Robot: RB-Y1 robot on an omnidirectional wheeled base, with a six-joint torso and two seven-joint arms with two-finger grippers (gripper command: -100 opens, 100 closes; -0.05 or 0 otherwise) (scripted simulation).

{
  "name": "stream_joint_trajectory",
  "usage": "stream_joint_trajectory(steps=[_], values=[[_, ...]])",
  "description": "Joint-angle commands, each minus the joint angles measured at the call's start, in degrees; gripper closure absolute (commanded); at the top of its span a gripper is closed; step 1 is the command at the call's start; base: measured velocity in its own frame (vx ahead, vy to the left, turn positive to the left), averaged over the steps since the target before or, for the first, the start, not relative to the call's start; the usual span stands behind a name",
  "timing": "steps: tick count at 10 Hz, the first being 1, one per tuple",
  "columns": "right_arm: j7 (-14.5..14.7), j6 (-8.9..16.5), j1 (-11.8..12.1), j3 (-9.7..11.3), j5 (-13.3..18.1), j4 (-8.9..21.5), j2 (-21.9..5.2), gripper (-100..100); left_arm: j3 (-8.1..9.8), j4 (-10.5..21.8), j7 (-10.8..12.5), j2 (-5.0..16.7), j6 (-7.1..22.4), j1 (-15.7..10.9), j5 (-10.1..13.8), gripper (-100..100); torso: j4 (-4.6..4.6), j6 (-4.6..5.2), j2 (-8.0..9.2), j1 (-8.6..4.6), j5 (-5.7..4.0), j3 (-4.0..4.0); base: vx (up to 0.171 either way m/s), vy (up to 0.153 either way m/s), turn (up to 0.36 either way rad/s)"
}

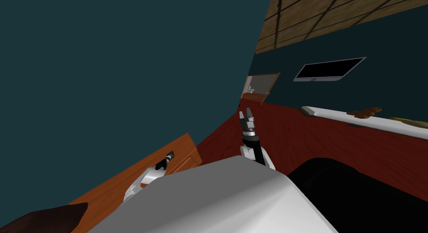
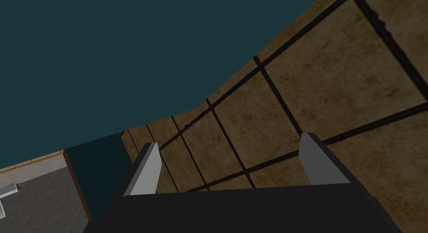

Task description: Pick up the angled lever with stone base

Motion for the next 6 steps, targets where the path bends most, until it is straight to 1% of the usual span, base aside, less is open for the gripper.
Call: stream_joint_trajectory(steps=[1,4,5,6], values=[[0.0,0.0,0.0,0.0,0.0,0.0,0.0,0,-0.31,-1.62,0.1,0.46,1.2,0.42,0.4,100,0.0,0.0,0.0,0.0,0.0,0.0,-0.033,-0.012,0.024],[0.0,0.0,0.0,0.0,0.0,0.0,0.0,0,-1.04,-4.99,0.25,1.53,3.43,1.22,1.36,100,0.02,0.0,0.07,-0.04,-0.01,0.04,-0.03,-0.008,0.018],[0.0,0.0,0.0,0.0,0.0,0.0,0.0,0,-0.89,-4.1,0.2,1.25,2.84,0.94,1.14,100,0.03,0.0,0.07,-0.03,-0.02,0.05,-0.013,-0.002,0.004],[0.0,0.0,0.0,0.0,0.0,0.0,0.0,0,-0.92,-4.24,0.21,1.29,3.04,0.97,1.19,0,0.02,0.0,0.02,-0.01,-0.01,0.02,0.0,0.0,0.0]])
